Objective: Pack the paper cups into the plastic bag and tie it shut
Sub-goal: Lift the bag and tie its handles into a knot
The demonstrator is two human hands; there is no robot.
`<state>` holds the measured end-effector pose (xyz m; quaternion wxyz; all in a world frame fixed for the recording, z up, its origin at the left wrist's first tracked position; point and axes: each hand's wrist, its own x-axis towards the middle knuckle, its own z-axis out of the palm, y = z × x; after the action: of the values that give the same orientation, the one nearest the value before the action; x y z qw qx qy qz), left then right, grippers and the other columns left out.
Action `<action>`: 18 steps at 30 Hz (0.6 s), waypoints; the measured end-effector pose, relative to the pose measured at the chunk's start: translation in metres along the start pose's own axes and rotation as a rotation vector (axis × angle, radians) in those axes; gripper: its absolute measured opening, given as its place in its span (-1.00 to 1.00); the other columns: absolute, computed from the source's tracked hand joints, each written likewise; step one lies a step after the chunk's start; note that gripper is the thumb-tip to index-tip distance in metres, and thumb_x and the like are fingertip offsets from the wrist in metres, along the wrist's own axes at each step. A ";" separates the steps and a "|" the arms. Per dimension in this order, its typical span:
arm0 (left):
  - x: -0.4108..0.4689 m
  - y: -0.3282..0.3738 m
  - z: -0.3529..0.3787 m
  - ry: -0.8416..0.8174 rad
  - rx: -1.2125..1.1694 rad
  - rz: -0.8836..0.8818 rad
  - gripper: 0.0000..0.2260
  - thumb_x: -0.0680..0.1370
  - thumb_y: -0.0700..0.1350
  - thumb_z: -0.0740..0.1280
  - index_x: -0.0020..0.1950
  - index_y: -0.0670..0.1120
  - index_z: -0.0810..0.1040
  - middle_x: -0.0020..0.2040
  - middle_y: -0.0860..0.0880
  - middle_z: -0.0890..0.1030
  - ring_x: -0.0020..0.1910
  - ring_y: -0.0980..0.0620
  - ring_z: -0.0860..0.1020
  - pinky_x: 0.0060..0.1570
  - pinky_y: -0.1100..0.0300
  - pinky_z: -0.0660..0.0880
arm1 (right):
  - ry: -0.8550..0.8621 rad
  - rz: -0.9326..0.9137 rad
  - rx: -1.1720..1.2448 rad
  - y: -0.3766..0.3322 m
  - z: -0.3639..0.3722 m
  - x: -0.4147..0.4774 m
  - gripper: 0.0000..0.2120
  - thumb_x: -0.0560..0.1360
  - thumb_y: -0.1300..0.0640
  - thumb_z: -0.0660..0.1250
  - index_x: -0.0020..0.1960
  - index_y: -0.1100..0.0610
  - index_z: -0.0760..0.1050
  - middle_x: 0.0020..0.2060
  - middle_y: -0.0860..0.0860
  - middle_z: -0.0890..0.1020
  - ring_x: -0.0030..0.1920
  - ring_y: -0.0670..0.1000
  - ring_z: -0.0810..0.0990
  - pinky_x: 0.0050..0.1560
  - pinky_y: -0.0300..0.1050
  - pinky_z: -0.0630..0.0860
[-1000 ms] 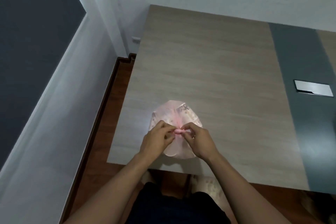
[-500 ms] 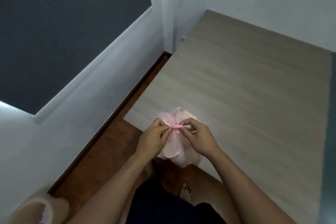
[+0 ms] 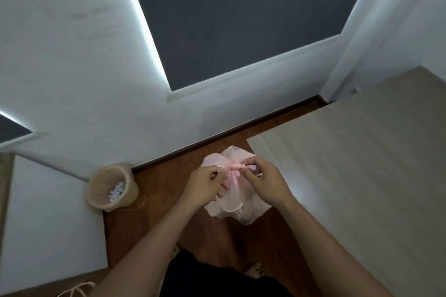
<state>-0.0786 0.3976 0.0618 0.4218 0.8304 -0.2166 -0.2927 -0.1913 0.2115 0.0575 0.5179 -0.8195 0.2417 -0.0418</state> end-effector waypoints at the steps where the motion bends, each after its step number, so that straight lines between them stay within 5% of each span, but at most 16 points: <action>1: -0.003 -0.006 -0.011 0.014 -0.078 -0.040 -0.65 0.77 0.11 0.30 -0.06 0.01 0.77 -0.19 0.04 0.80 -0.37 -0.02 0.70 -0.39 0.15 0.57 | -0.018 -0.017 -0.012 -0.007 0.011 0.005 -0.94 0.65 0.02 0.47 0.10 -0.11 0.68 0.00 -0.28 0.72 -0.01 -0.20 0.66 -0.07 -0.41 0.54; 5: -0.016 -0.042 -0.059 0.108 -0.265 -0.149 -0.58 0.80 0.11 0.24 -0.03 -0.06 0.78 -0.11 -0.01 0.82 -0.33 -0.08 0.71 -0.45 0.17 0.52 | -0.090 -0.077 -0.035 -0.038 0.062 0.025 -0.93 0.64 0.04 0.48 0.12 -0.07 0.69 0.02 -0.23 0.74 0.00 -0.17 0.68 -0.03 -0.32 0.58; 12: -0.037 -0.110 -0.149 0.152 -0.391 -0.149 -0.79 0.77 -0.10 0.35 0.13 -0.10 0.78 -0.02 -0.08 0.80 -0.23 -0.04 0.70 -0.42 0.21 0.56 | -0.161 -0.119 -0.057 -0.096 0.158 0.047 -0.93 0.62 0.04 0.49 0.08 -0.12 0.69 0.01 -0.22 0.76 -0.01 -0.05 0.71 0.07 0.01 0.67; 18: -0.043 -0.157 -0.213 0.191 -0.359 -0.109 -0.87 0.70 -0.17 0.45 0.07 0.03 0.77 -0.10 0.01 0.78 -0.28 0.03 0.67 -0.53 0.22 0.49 | -0.185 -0.103 -0.087 -0.133 0.222 0.062 -0.93 0.61 0.06 0.51 0.06 -0.09 0.70 -0.01 -0.23 0.76 -0.03 -0.10 0.71 0.06 -0.06 0.64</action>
<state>0.0500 0.6322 0.0459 0.5653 0.7763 -0.0747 -0.2688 -0.0187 0.4141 0.0595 0.4990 -0.8529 0.1521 0.0181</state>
